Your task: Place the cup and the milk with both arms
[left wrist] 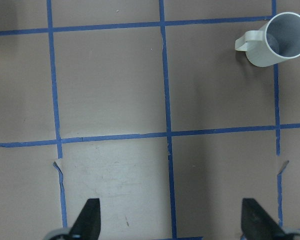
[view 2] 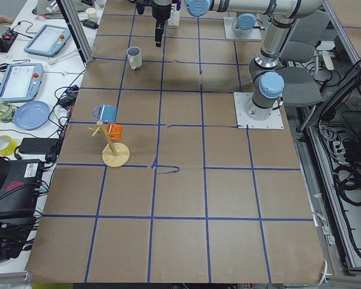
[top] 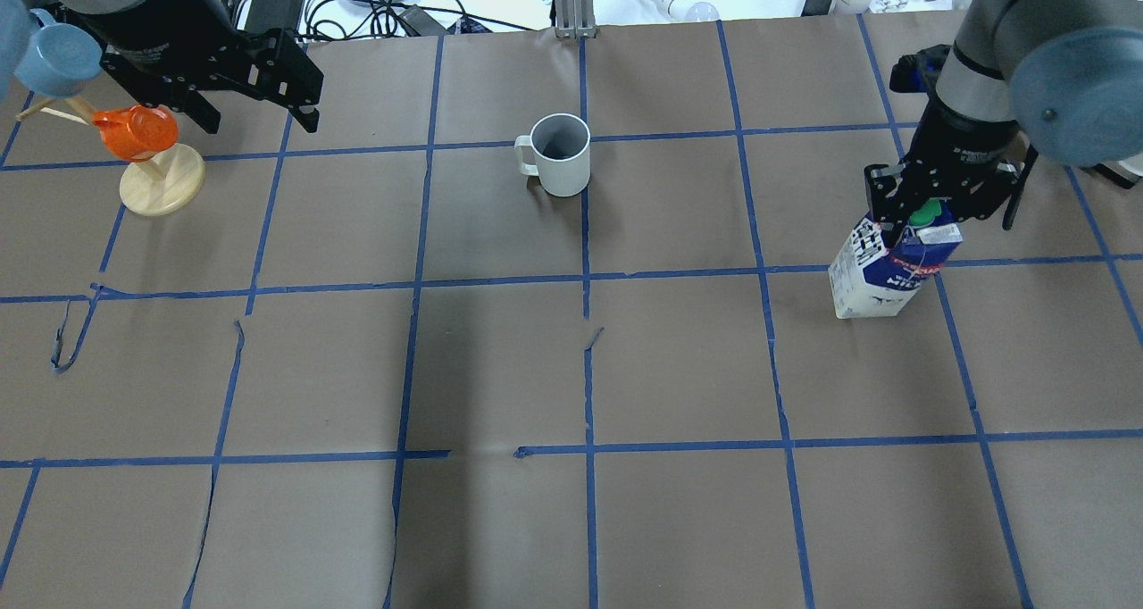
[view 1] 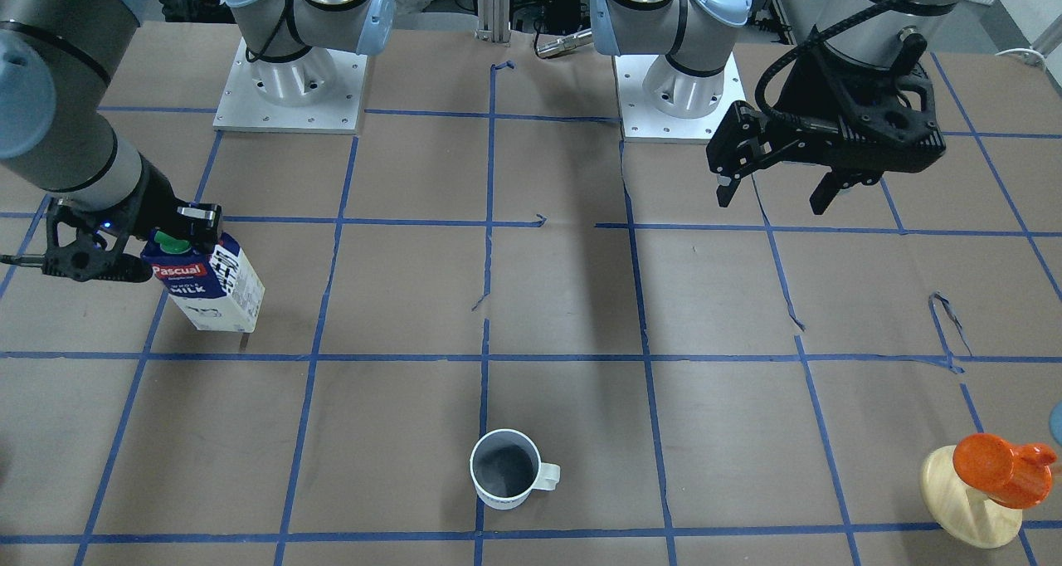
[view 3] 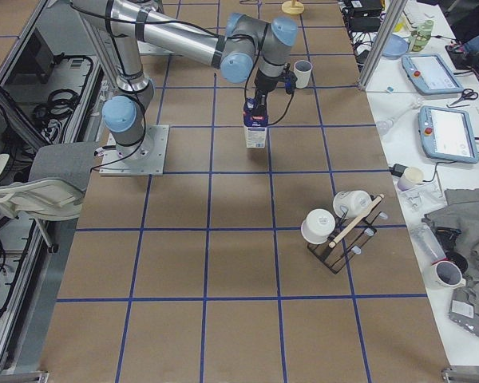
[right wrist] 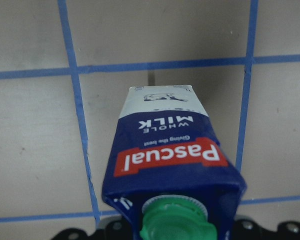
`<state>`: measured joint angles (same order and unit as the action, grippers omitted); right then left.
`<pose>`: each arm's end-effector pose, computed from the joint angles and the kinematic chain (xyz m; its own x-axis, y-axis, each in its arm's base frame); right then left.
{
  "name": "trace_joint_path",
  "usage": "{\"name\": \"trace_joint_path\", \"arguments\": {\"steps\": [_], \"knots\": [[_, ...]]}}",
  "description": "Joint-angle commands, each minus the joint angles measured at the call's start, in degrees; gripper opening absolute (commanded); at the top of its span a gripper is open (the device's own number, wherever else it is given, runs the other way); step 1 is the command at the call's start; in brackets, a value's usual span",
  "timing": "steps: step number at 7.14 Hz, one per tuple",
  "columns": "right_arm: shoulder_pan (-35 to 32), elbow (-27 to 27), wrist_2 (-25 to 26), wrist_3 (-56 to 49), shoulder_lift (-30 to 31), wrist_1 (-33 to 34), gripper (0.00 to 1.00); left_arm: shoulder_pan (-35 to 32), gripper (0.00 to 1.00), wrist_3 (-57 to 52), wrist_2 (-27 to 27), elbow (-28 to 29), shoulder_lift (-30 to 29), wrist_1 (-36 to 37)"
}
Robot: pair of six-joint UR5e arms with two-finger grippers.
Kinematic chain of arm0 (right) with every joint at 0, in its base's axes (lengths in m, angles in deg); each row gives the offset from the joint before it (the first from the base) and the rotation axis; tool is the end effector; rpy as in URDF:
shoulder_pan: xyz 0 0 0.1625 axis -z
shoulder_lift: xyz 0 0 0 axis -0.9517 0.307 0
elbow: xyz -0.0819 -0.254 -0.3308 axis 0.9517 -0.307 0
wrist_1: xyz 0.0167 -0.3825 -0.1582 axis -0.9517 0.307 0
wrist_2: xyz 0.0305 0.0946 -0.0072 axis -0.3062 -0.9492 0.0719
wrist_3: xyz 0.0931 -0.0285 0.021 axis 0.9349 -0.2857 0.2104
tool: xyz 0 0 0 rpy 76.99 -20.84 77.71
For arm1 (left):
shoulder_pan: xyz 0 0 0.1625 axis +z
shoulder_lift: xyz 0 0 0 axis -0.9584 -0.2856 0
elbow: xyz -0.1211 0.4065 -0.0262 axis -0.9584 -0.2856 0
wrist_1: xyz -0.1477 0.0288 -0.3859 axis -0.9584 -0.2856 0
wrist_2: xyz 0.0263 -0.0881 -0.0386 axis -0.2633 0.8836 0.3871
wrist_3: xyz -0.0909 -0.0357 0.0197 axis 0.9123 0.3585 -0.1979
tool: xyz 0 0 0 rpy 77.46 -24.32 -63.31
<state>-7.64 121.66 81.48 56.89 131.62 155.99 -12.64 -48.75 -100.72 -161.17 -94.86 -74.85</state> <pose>0.0304 -0.5460 0.3729 -0.9985 0.0377 0.0397 0.0442 0.9828 0.1792 -0.1006 -0.5194 0.5248 -0.9985 0.0531 0.0156 0.0510 0.9923 -0.1132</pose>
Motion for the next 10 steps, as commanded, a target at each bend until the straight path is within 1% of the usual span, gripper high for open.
{"name": "trace_joint_path", "arguments": {"steps": [1,2,3,6,7,8,9,10], "knots": [[-3.72,-13.85,-0.5,0.6,-9.73,-0.73,0.52,0.0,1.0,0.0,0.09,0.06,0.01,0.27],[-4.52,-18.79,-0.49,0.87,-13.16,-2.04,0.53,0.0,1.0,0.0,0.09,-0.03,0.0,0.27],[-4.79,-21.71,-0.67,0.96,-15.63,-2.4,0.52,0.0,1.0,0.0,0.09,-0.12,0.0,0.27],[-9.61,-29.09,-0.85,7.71,-21.17,-2.23,0.48,0.0,1.0,-0.09,0.09,-0.12,-0.17,0.62],[-10.84,-31.73,-2.76,10.51,-23.02,-2.31,0.45,0.0,1.0,0.0,0.09,-0.12,-0.17,0.62],[-12.34,-32.72,-3.39,12.8,-23.82,-2.23,0.41,0.0,1.0,-0.18,0.09,-0.03,-0.17,0.62],[-14.27,-33.51,-6.18,15.61,-24.35,-2.05,0.41,0.0,1.0,-1.83,0.0,0.06,-0.26,0.71],[-16.02,-34.13,-7.6,17.37,-24.36,-1.88,0.41,0.0,1.0,-1.94,0.0,-0.03,-0.17,0.62]]}}
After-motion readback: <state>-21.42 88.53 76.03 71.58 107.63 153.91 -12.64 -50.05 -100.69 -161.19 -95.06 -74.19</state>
